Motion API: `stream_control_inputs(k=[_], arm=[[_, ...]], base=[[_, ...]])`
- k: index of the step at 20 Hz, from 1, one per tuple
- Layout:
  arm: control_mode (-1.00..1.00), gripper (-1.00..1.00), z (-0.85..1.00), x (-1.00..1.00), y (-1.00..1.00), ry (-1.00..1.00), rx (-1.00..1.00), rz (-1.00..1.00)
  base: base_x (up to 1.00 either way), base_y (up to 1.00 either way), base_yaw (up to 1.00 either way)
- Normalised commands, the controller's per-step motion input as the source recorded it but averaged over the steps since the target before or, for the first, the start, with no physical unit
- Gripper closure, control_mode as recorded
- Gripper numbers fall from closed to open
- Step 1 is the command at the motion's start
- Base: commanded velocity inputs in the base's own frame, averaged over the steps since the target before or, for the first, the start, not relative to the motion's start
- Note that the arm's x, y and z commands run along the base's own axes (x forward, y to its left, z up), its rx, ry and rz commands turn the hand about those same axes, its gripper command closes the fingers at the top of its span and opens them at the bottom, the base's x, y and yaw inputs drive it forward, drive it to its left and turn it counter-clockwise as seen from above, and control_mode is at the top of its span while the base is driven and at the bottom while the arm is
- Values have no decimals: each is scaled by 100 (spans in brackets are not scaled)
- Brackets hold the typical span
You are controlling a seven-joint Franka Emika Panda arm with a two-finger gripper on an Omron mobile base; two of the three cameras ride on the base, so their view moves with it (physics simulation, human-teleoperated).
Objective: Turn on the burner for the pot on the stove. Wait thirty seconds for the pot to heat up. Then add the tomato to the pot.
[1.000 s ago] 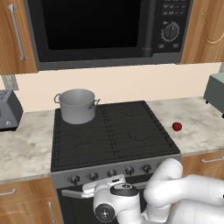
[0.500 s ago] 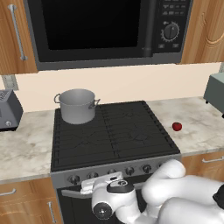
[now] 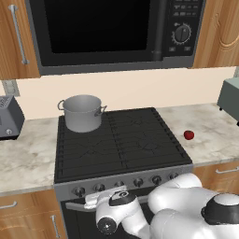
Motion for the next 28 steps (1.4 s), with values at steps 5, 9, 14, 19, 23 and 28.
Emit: stream_control_inputs(k=[5,9,14,19,23,28], arm=[[-100,-100,-3,8,1,-1,0,0],[-100,-100,-5,11,0,0,0,0],[-100,-100,-3,22,0,0,0,0],[-100,-100,-12,29,0,-1,0,0],[-100,-100,-40,2,0,-2,-1,0],[-100,-100,-7,0,0,0,0,0]], base=[[0,0,0],[0,0,0],[0,0,0],[0,0,0],[0,0,0],[0,0,0]])
